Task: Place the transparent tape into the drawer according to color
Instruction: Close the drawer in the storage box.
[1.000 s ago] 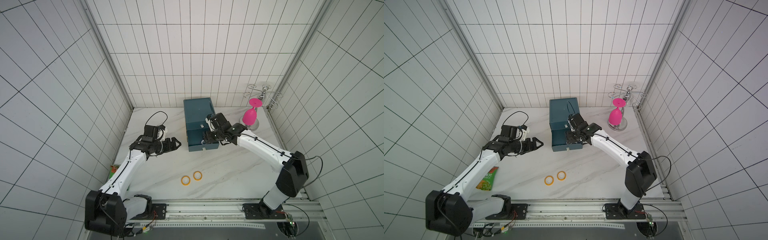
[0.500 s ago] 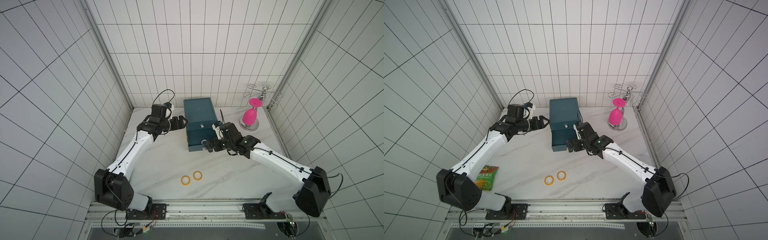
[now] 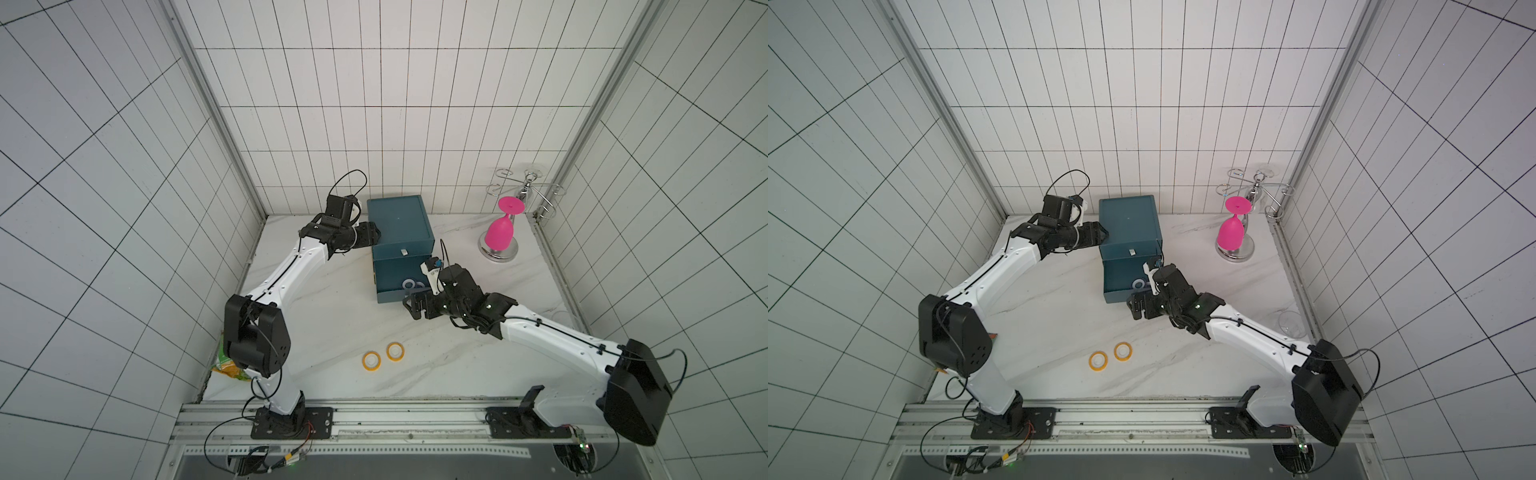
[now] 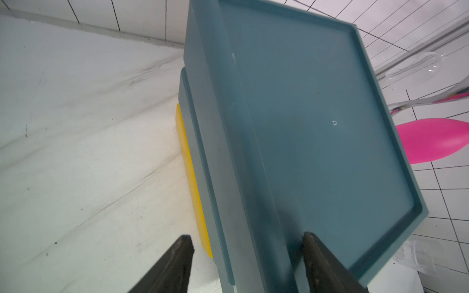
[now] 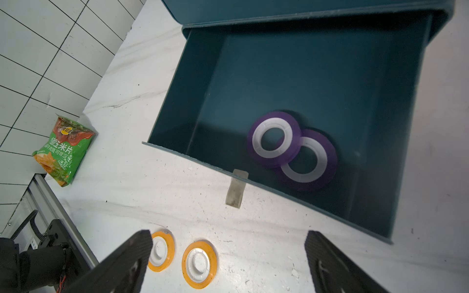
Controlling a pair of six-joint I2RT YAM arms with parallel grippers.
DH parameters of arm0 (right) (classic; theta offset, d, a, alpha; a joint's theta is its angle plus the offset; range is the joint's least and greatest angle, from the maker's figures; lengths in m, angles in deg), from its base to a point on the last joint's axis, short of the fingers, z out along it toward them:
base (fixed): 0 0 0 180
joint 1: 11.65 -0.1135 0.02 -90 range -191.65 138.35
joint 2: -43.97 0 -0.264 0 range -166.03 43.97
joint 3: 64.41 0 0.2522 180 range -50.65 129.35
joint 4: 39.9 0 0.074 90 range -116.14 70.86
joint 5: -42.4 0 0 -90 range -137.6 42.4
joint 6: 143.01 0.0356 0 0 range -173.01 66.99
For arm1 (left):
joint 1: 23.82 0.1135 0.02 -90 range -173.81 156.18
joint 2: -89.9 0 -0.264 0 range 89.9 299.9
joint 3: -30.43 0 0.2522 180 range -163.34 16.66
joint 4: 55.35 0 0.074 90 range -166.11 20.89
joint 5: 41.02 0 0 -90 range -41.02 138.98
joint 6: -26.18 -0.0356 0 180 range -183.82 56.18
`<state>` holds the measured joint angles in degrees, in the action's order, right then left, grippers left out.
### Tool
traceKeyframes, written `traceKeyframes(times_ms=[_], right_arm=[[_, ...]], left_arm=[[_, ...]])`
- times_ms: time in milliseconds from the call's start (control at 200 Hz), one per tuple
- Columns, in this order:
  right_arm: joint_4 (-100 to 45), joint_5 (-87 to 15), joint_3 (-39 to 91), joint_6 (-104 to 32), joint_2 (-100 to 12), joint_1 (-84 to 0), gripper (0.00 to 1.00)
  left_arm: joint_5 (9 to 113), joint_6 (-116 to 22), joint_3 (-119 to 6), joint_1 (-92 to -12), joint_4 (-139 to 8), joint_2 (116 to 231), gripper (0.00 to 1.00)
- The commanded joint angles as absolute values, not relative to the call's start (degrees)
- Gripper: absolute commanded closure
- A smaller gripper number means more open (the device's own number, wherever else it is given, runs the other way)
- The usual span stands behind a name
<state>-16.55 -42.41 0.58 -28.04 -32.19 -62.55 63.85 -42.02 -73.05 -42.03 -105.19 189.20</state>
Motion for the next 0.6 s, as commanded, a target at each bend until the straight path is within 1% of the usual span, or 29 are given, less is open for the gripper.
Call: traceKeyframes(times_ms=[0, 70, 385, 595], right_arm=[[-22.59, -43.86, -1.72, -27.21, -32.85, -63.57, 0.01], [-24.82, -44.99, -2.46, -27.17, -33.85, -64.2, 0.0], [-29.3, -50.15, -2.79, -26.72, -38.48, -65.49, 0.28], [-32.7, -52.82, -2.91, -26.89, -40.73, -65.79, 0.4]], left_arm=[[62.88, -43.01, -74.39, -42.14, -106.81, 190.74, 0.34], [63.3, -42.99, -74.39, -42.14, -107.03, 191.06, 0.36], [63.47, -43.36, -74.21, -42.18, -108.13, 190.97, 0.37], [64.14, -43.61, -74.13, -42.18, -108.65, 190.97, 0.38]])
